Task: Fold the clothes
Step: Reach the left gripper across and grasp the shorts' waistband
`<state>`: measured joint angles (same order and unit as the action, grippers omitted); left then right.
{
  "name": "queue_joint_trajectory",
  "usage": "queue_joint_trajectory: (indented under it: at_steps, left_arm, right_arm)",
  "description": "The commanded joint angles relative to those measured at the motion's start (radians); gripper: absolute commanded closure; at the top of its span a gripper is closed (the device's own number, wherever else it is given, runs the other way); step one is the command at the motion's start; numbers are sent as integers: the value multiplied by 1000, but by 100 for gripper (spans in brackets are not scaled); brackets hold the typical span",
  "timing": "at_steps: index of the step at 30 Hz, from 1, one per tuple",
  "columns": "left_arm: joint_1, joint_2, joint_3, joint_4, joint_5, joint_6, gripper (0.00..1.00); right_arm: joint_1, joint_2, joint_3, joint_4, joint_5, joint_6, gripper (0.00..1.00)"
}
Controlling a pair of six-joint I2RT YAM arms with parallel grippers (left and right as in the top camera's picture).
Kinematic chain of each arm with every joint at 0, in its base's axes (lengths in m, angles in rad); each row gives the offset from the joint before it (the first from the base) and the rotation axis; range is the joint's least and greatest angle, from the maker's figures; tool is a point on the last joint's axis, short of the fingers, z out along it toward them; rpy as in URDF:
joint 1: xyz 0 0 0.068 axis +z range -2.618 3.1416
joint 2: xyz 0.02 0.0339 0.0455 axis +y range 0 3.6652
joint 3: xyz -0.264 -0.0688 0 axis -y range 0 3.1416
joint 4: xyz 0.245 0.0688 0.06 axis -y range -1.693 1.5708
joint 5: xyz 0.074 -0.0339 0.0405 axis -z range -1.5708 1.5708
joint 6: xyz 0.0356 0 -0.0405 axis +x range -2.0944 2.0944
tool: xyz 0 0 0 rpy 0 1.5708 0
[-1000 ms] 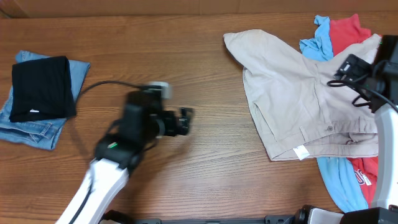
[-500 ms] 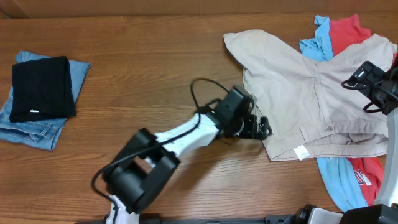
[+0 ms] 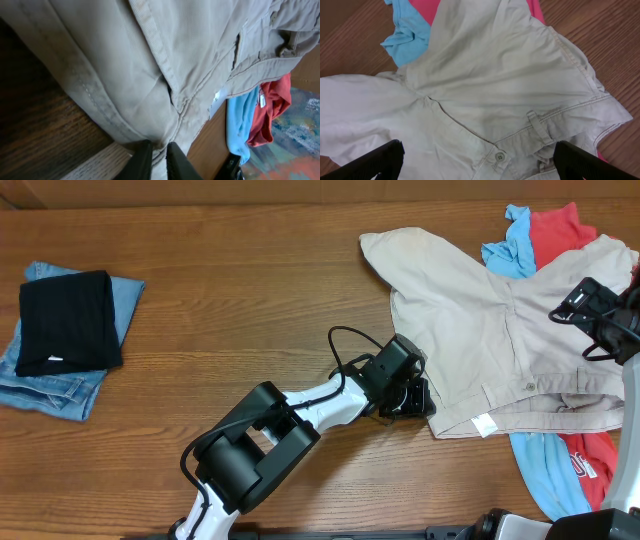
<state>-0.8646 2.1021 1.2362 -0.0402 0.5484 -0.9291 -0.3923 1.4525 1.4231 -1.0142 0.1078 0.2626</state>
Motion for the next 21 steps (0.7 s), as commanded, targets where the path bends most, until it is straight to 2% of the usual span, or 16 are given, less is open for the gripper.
queue_joint_trajectory:
  at_steps: [1, 3, 5, 7, 12, 16, 18, 20, 21]
  left_arm:
    - [-8, 15, 20, -6, -13, -22, 50]
    - [-12, 15, 20, -37, 28, -52, 49]
    - [-13, 15, 19, -75, 26, -71, 41]
    - [-14, 15, 19, -95, -6, -71, 38]
    - [-27, 21, 19, -63, -103, -71, 33]
    - [-49, 47, 19, -35, -110, -102, 27]
    - [-55, 62, 19, -18, -103, -112, 31]
    - [-50, 69, 20, -2, -82, -111, 49]
    - [-47, 69, 20, -3, -85, -104, 62]
  right_arm:
    - [-2, -5, 12, 5, -5, 8, 0]
    - [-2, -5, 12, 5, -5, 8, 0]
    - [-2, -5, 12, 5, -5, 8, 0]
    - [-2, -5, 12, 6, -5, 8, 0]
    - [-2, -5, 12, 5, -5, 8, 0]
    - [-2, -5, 12, 5, -5, 8, 0]
    - [-2, -5, 12, 5, -5, 8, 0]
    - [-2, -5, 12, 5, -5, 8, 0]
    - [-2, -5, 12, 5, -5, 8, 0]
